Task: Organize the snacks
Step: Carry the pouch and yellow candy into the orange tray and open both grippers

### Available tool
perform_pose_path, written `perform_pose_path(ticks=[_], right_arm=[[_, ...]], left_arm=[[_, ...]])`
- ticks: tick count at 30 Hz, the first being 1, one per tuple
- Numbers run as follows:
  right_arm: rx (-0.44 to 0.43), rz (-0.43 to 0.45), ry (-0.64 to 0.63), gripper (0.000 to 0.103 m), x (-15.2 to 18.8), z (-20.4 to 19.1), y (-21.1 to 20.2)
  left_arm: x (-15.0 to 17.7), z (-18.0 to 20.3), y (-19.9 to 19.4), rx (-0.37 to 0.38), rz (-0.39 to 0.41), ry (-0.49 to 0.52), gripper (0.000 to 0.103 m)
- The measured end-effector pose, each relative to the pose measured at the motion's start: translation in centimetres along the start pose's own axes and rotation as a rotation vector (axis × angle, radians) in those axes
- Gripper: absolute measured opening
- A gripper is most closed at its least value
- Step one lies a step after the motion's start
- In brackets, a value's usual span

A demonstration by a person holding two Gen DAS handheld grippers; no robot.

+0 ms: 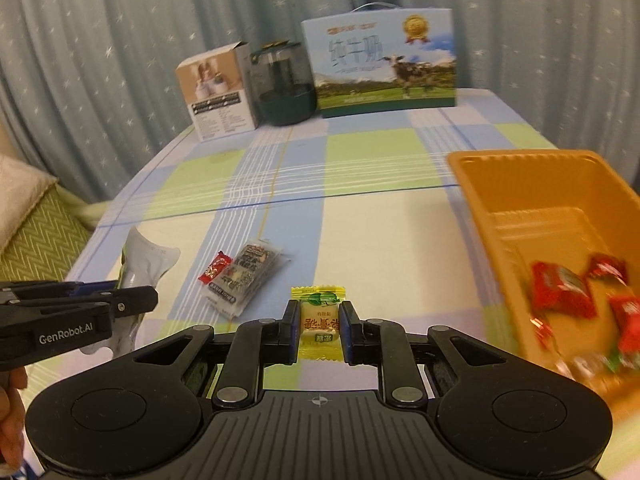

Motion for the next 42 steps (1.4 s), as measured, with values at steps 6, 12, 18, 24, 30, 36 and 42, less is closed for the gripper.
perform_pose_path(ticks=[6,12,18,24,30,36,42], right_arm=[[0.048,0.024,0.035,0.020,0.4,1.1,-5.2],[0.079,0.051,0.047,0.020,0.7,2.2,-9.2],[0.101,0.064,0.060,0.020,1.3,3.2,-12.1],[0.140,0.066,0.066,0.020,2.2,4.8,-14.0],[0.195,0.070,0.084,0.020,3.0,7.4,-15.6],[0.236,0.081,0.108,0.020,2.9,9.9,-16.9],[0.254,0.091,0.131,0.020,2.7,11.9,-17.5]], left_arm=[[1.1,3.5,-3.3,0.038,-0.001,0.014,0.021],[2.7,6.5,-5.8,0.067,-0.011,0.030,0.021],[3.6,8.8,-7.7,0.088,-0.009,0.039,0.021],[4.0,11.6,-8.7,0.125,-0.007,0.072,0.021],[3.5,14.4,-8.9,0.160,0.001,0.101,0.021],[2.7,16.9,-8.8,0.193,0.009,0.127,0.021],[1.9,19.5,-8.0,0.221,0.005,0.162,0.021]])
Point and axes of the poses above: each gripper's, at about its wrist camera, not at the fingertips, and y roughly the way its jaws point, z to its right, x to its underside, the point moved 9 cm from there along y, roughly the way its jaws point, and after that the axes turned 10 degrees about -y, right-handed, at the moved point
